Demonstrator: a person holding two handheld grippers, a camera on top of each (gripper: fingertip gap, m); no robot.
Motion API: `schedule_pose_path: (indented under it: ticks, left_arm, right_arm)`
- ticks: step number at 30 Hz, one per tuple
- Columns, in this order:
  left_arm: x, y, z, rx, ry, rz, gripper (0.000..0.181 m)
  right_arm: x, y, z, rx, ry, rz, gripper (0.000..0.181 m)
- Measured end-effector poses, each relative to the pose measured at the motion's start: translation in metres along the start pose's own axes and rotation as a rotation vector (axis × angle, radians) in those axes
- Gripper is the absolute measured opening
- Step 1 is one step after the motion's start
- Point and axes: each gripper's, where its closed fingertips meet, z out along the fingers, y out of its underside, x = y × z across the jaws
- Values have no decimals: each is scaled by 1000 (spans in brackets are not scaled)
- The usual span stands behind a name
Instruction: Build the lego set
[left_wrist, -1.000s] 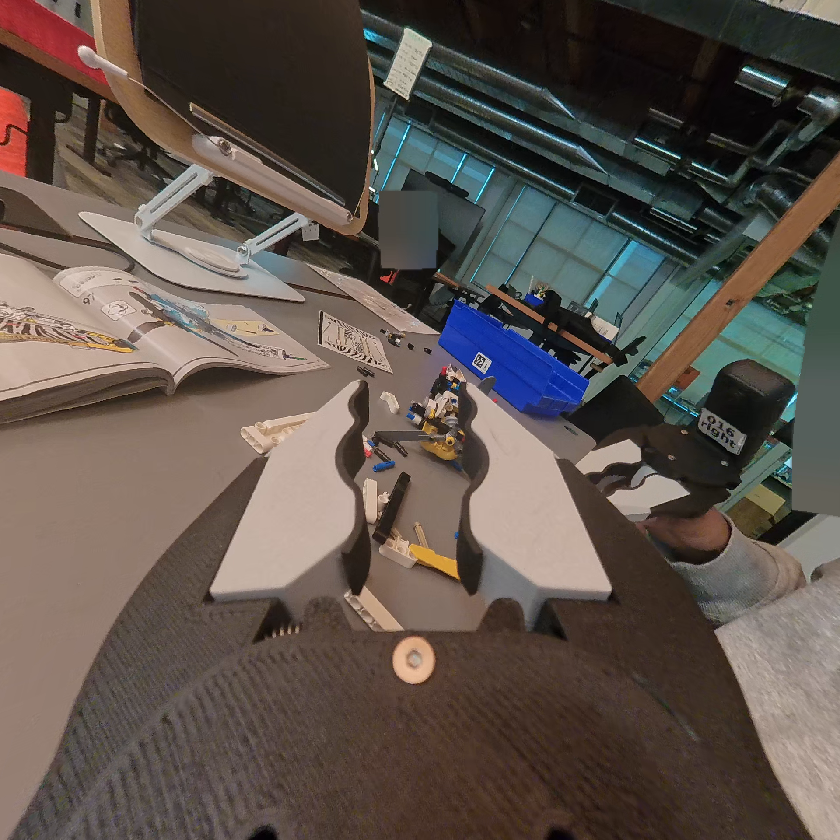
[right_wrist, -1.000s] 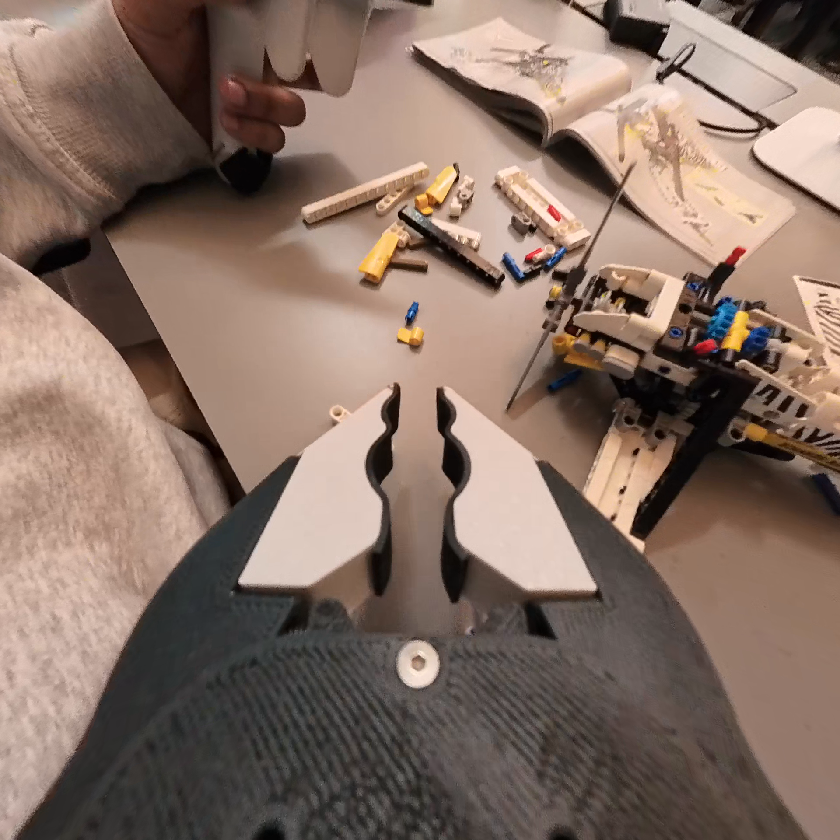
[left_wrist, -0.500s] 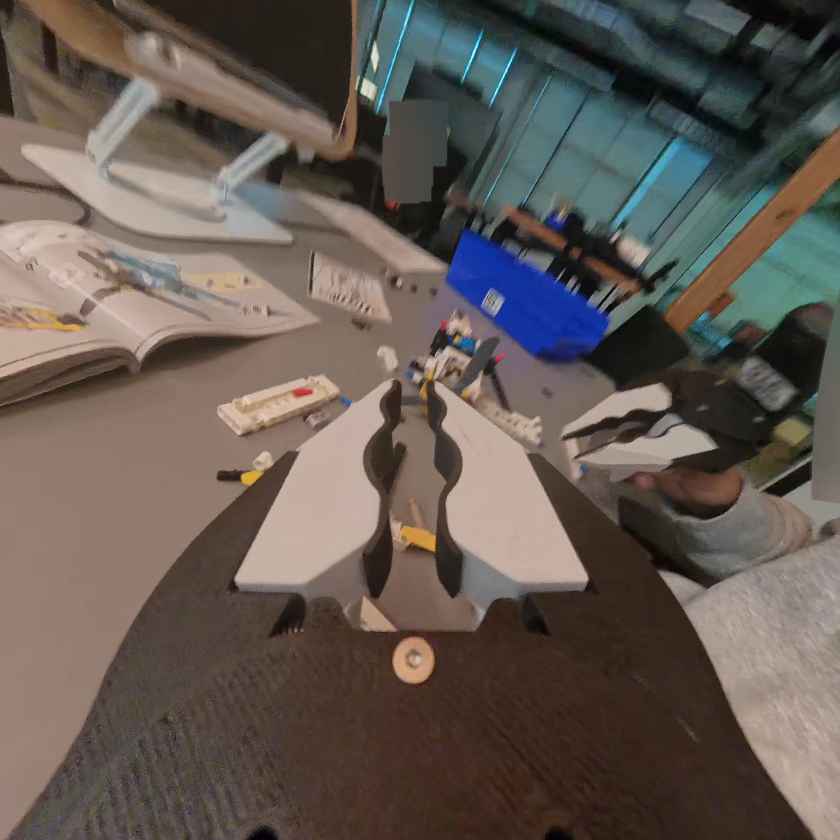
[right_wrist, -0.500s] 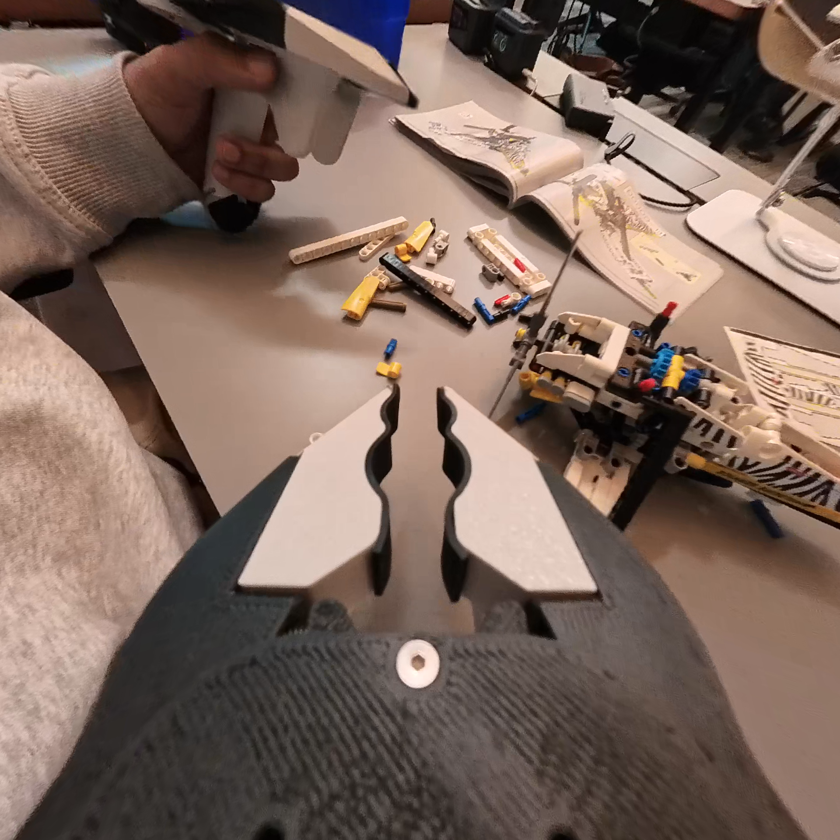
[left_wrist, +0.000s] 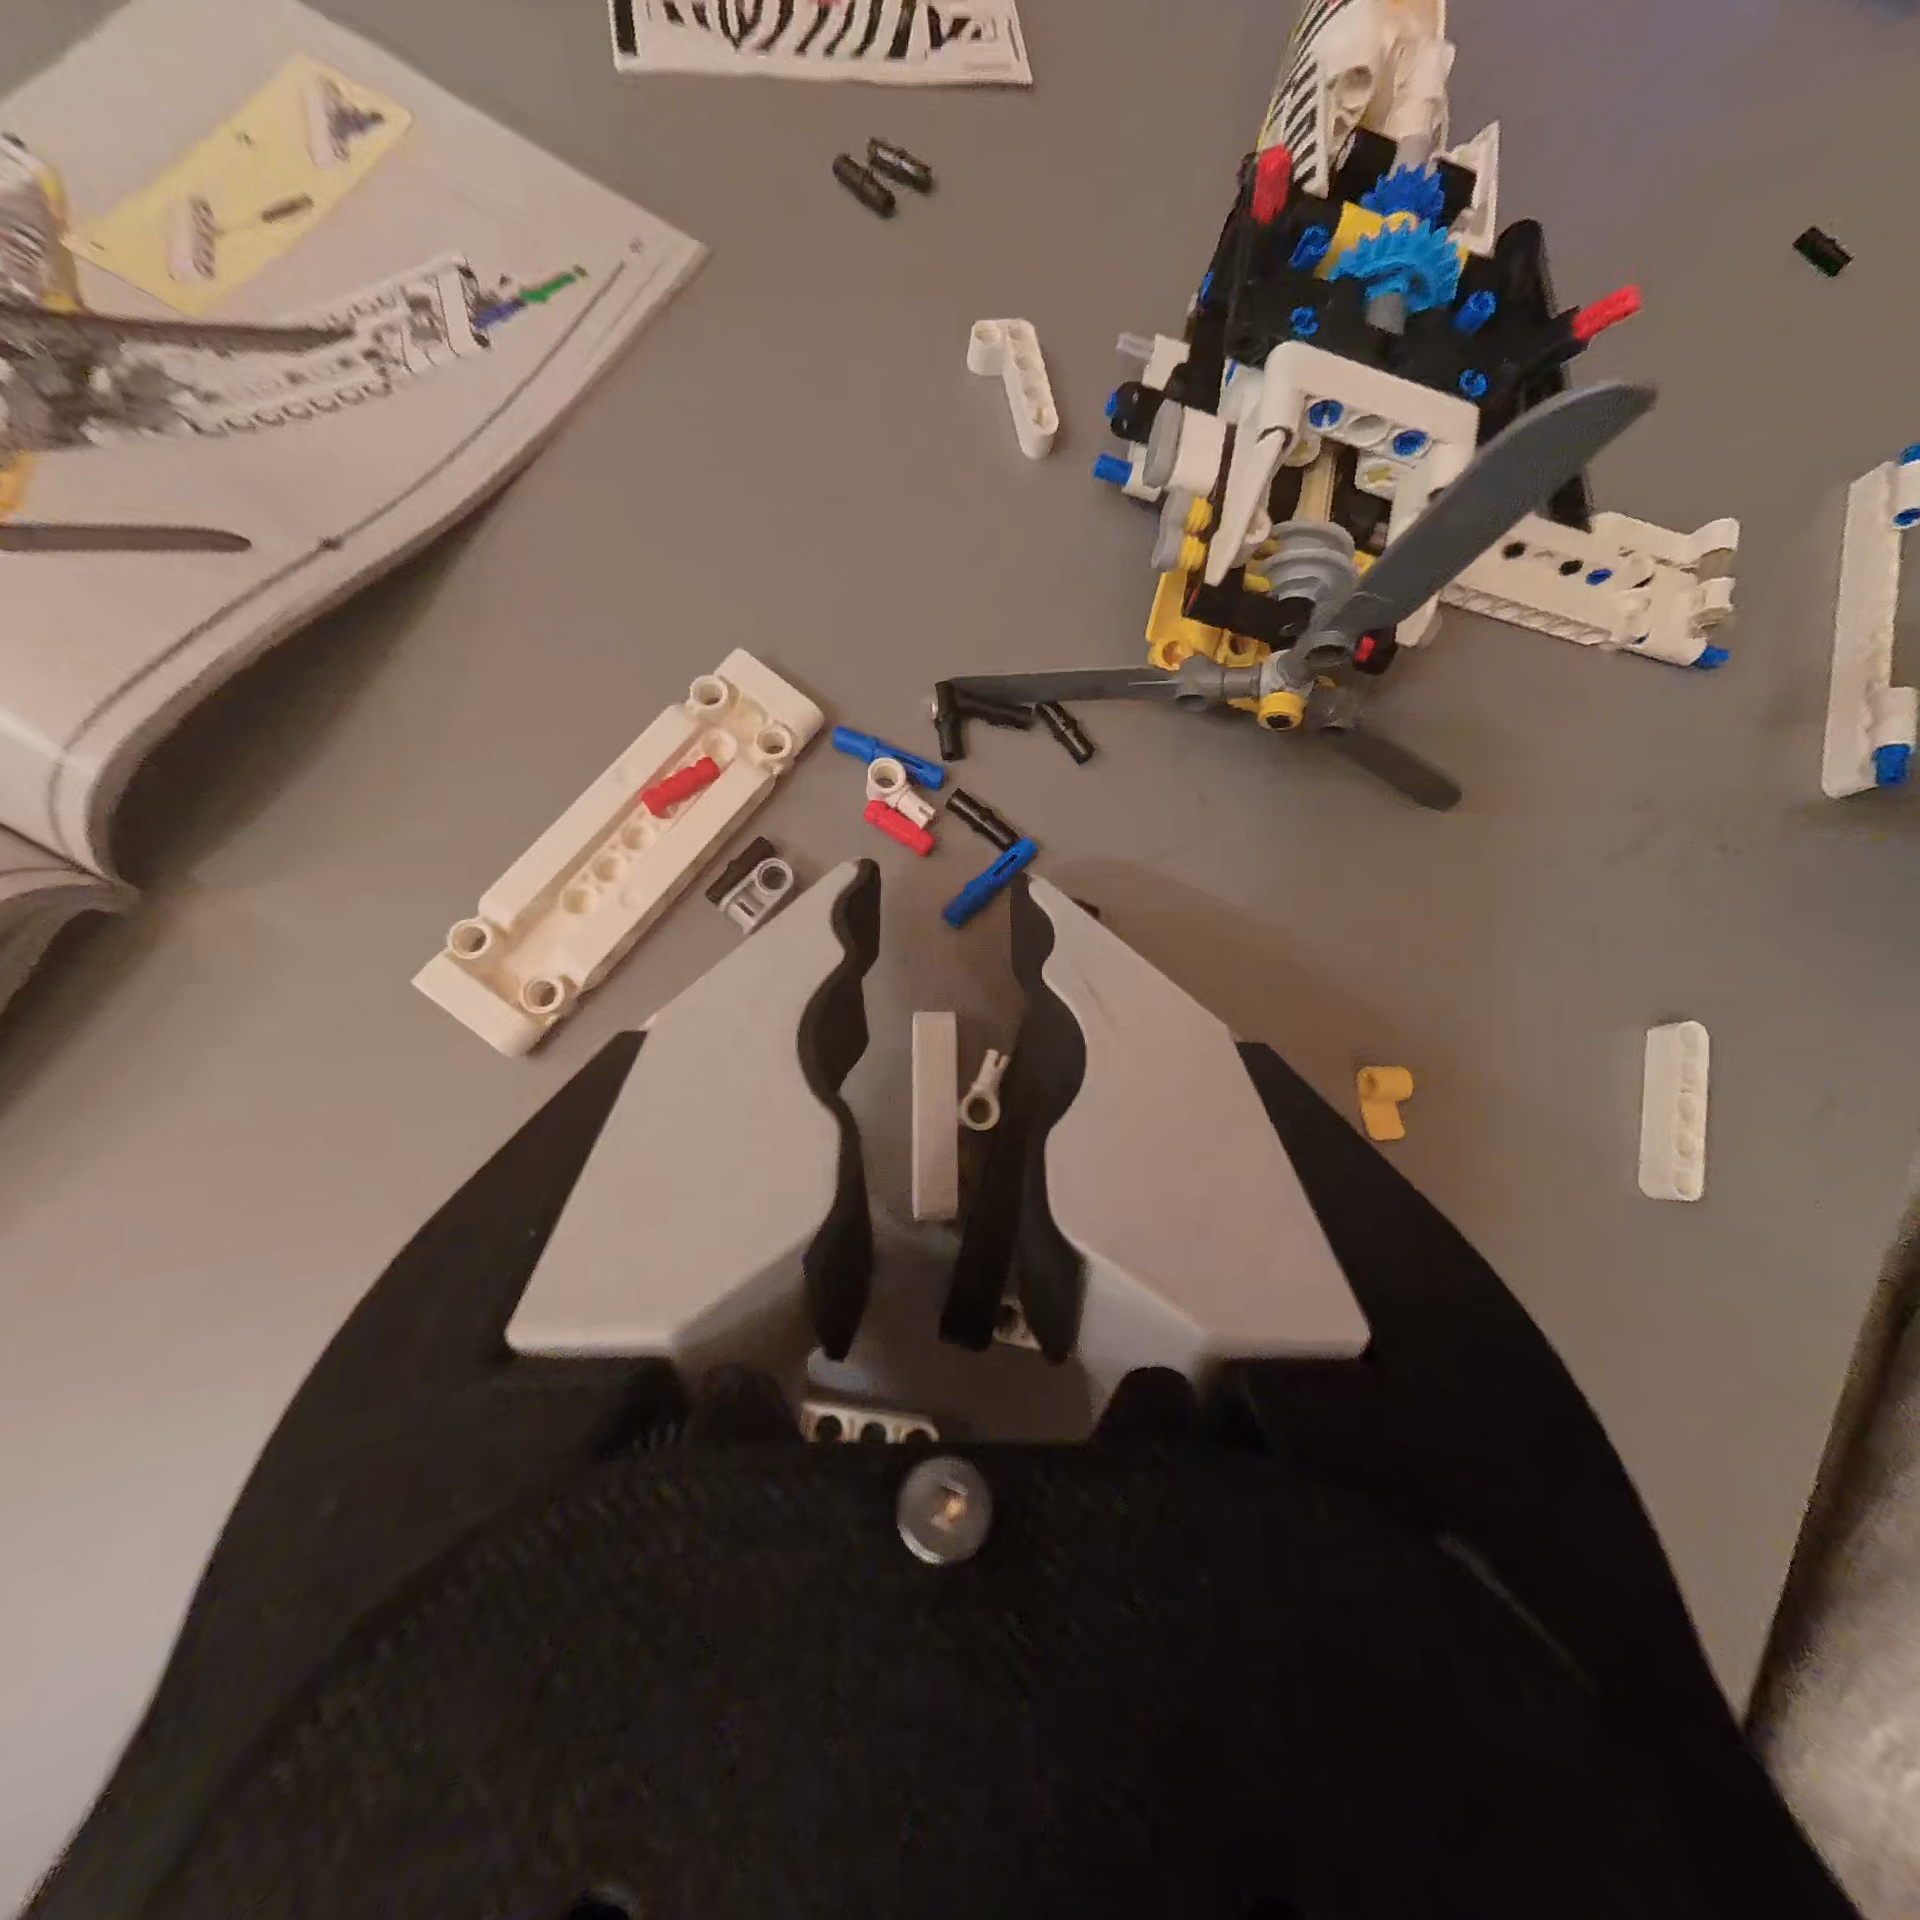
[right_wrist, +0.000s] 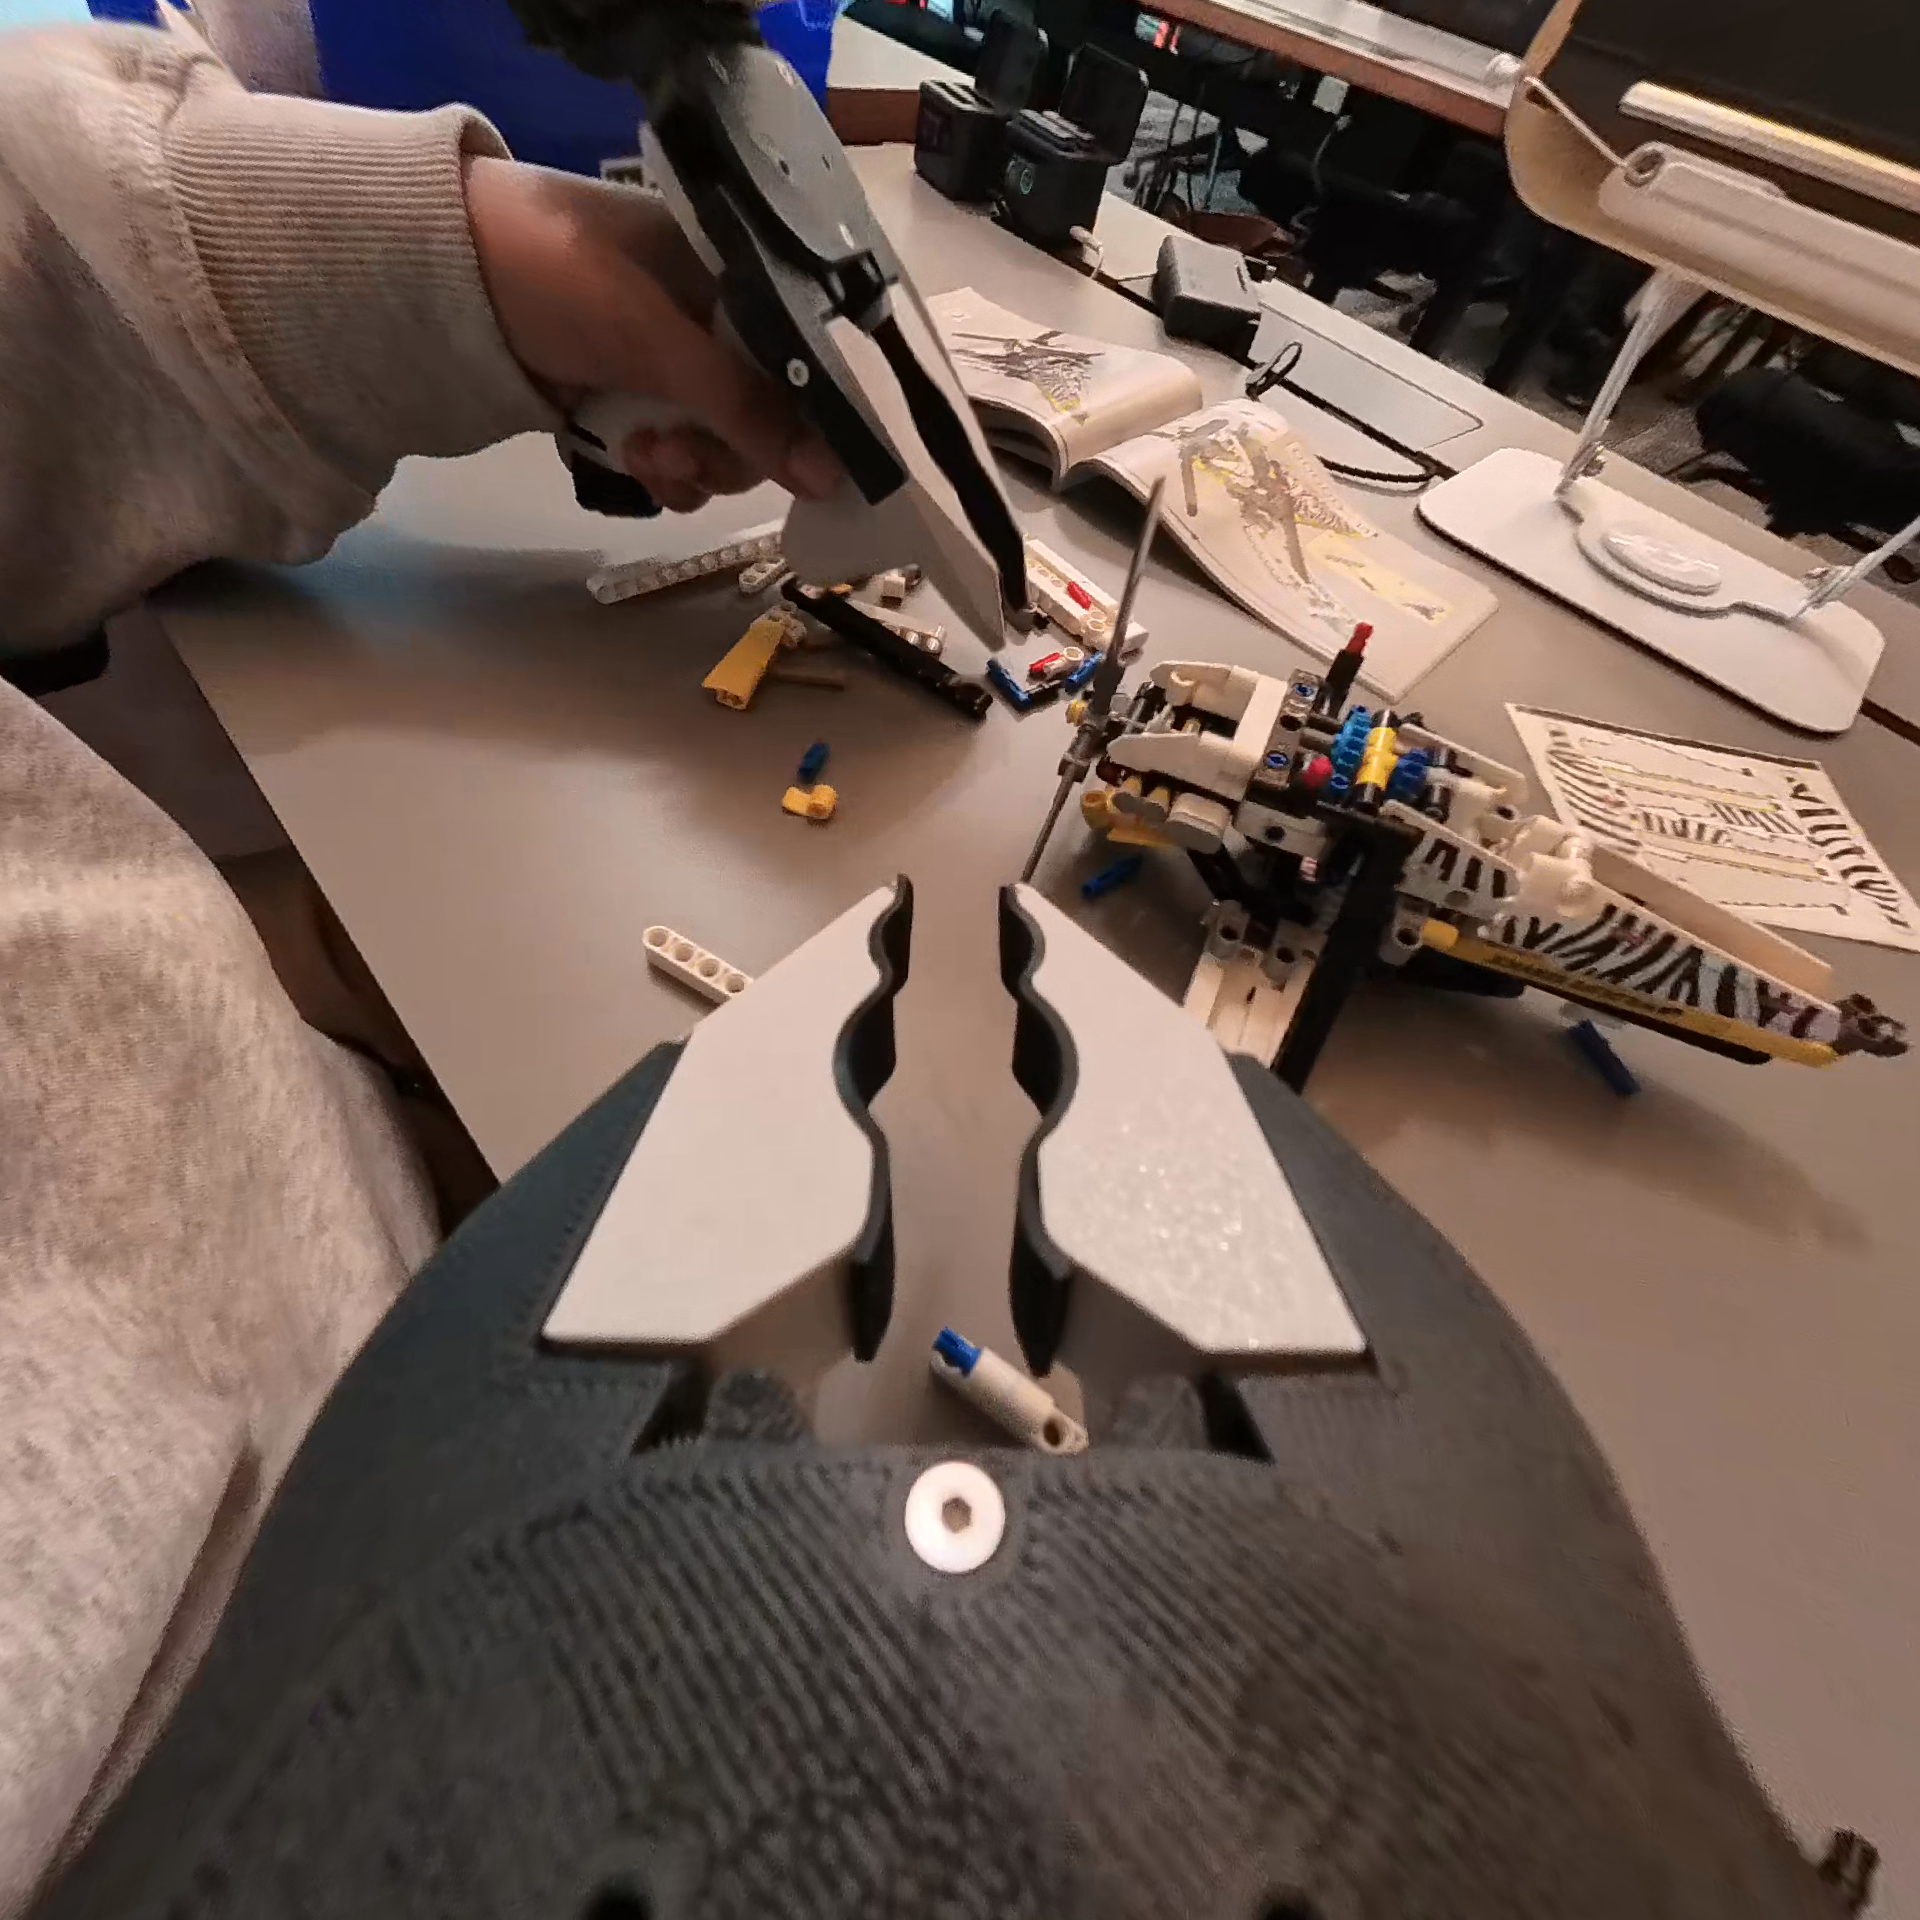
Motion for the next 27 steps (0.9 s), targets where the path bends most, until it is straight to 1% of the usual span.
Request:
schedule_pose_path:
  ticks: [2,4,6,8,10,12,15,16,18,20,22,27]
  left_arm:
    - [3,2,4,-14,37,-36,23]
    - [2,6,8,-34,31,-40,21]
    - [-2,8,9,-48,-11,-15,14]
    - [-2,10,8,-63,-25,4,3]
    - [0,9,7,-60,-28,11,0]
    - [3,6,3,-31,-26,22,0]
    - [9,-7,-6,64,-20,54,0]
    - [8,-12,-8,92,-35,68,1]
    - [6,-15,-9,94,-57,94,11]
    - [6,-12,-4,50,-58,94,26]
    - [5,-5,3,-8,-61,66,37]
    - [0,3,12,-25,-116,23,37]
  right_arm:
    - [1,1,-1,10,-3,14,15]
    - [1,1,-2,16,-4,19,15]
    - [1,1,-3,17,-2,15,15]
    - [1,1,-4,17,3,7,15]
    - [1,0,-5,18,6,2,15]
    - [0,0,-5,16,4,1,16]
    - [-2,-1,-5,14,3,-6,16]
    - [-4,-2,-4,16,1,-9,16]
    - [-7,-4,-3,18,-6,-16,16]
    - [-10,-7,-2,19,-8,-30,16]
    - [-12,-9,-2,17,-3,-49,16]
    - [-11,-9,-3,10,19,-81,16]
